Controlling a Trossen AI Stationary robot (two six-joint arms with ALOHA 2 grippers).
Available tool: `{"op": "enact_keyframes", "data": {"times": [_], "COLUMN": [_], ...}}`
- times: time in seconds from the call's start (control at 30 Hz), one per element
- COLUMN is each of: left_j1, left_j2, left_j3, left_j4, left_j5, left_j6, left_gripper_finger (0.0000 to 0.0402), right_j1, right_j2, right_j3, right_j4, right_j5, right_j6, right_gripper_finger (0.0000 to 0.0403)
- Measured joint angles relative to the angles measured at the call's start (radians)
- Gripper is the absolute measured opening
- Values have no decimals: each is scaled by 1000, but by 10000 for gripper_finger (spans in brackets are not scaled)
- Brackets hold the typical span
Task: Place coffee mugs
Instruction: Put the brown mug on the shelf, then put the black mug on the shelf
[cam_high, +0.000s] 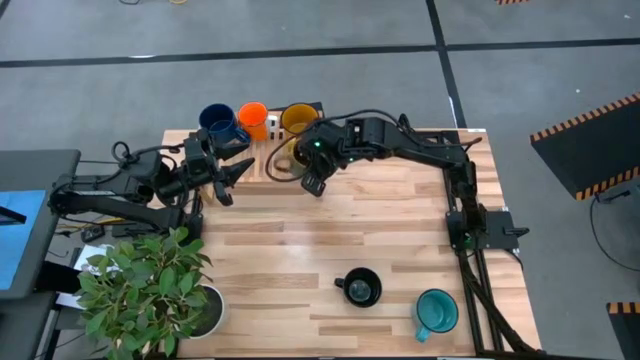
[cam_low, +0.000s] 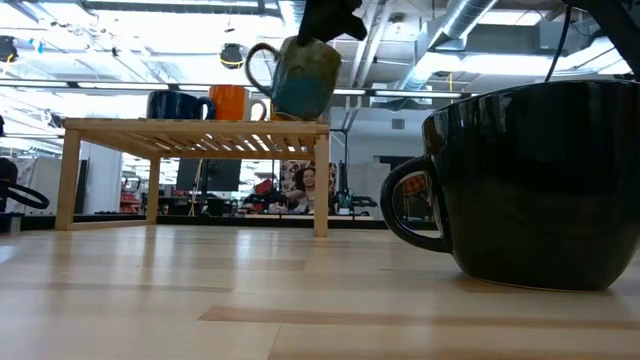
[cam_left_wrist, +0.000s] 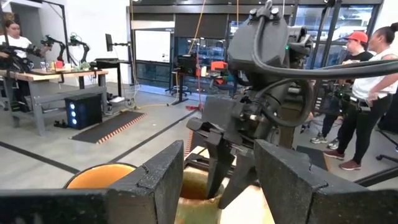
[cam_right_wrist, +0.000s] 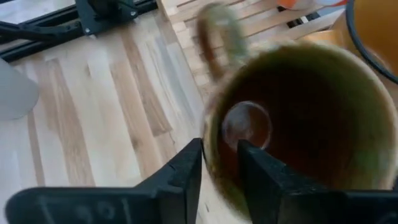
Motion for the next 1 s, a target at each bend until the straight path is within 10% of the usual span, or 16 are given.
{"op": "enact_keyframes", "data": {"times": [0.8,1.0], "left_j1": [0,-1], "left_j2": [85,62], "left_j3": [0,1], "left_j4": [-28,-77], "left_j5": [-34,33], "left_j6": [3,-81], "left_gripper_finger": [181,181], "right_j1": [-24,-2], "right_j2": [-41,-89], "right_j3": [-2,-2], "right_j4": [96,-72], "right_j5": [-8,-147], "right_j6": [-97,-129], "right_gripper_finger": [132,133]}}
